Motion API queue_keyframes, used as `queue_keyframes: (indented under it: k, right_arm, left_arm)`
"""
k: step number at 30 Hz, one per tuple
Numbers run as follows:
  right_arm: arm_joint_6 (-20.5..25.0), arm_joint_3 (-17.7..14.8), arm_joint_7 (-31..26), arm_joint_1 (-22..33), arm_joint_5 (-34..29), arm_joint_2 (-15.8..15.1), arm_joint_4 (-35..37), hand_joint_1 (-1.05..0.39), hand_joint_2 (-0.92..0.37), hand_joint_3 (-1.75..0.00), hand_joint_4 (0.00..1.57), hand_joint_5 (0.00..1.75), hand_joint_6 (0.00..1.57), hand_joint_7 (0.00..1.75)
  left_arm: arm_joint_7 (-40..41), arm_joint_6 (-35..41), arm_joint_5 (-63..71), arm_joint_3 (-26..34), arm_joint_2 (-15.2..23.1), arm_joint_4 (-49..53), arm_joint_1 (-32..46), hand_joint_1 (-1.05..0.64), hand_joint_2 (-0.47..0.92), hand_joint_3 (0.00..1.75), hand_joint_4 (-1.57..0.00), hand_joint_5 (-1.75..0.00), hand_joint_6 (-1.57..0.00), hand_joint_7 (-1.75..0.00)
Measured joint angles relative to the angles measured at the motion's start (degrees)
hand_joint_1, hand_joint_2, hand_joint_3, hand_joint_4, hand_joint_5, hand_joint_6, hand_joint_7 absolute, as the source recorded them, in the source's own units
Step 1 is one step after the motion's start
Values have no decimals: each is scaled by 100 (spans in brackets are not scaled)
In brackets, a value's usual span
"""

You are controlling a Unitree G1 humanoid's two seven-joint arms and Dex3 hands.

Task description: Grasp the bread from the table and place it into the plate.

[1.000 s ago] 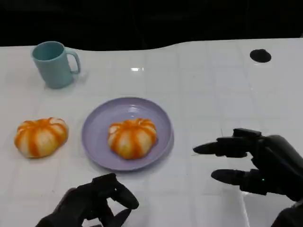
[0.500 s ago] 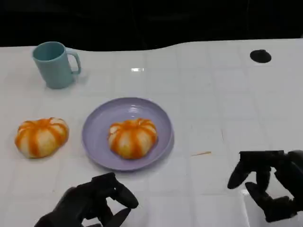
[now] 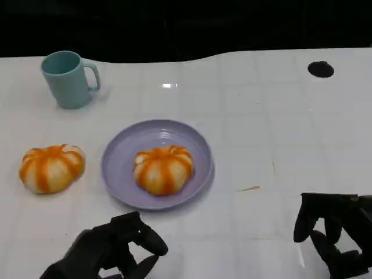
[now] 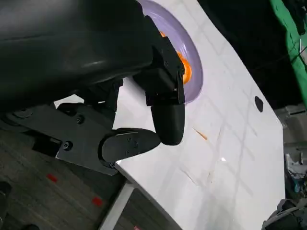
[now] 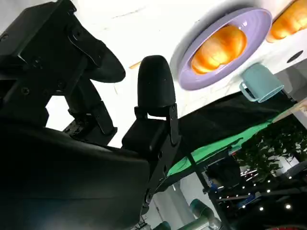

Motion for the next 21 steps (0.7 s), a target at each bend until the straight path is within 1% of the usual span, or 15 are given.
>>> queue_keyframes:
  k: [7, 11, 21]
  right_arm:
    - [-34, 19, -87, -33, -91, 0, 180, 5, -18, -140, 93, 175, 85, 144]
    - [-36, 37, -141, -41, -208, 0, 207, 6, -18, -140, 94, 175, 86, 142]
    - [-95, 69, -204, -109, -212, 0, 279, 7, -18, -140, 94, 175, 87, 140]
  left_arm:
    - [0, -58, 0, 63, 8, 40, -6, -22, 85, 55, -65, -175, -65, -123]
    - [-3, -62, -13, 78, 8, 76, -8, -21, 85, 56, -64, -175, -65, -122]
    - [-8, -126, -125, 97, 9, 156, -51, -20, 83, 60, -64, -175, -66, -122]
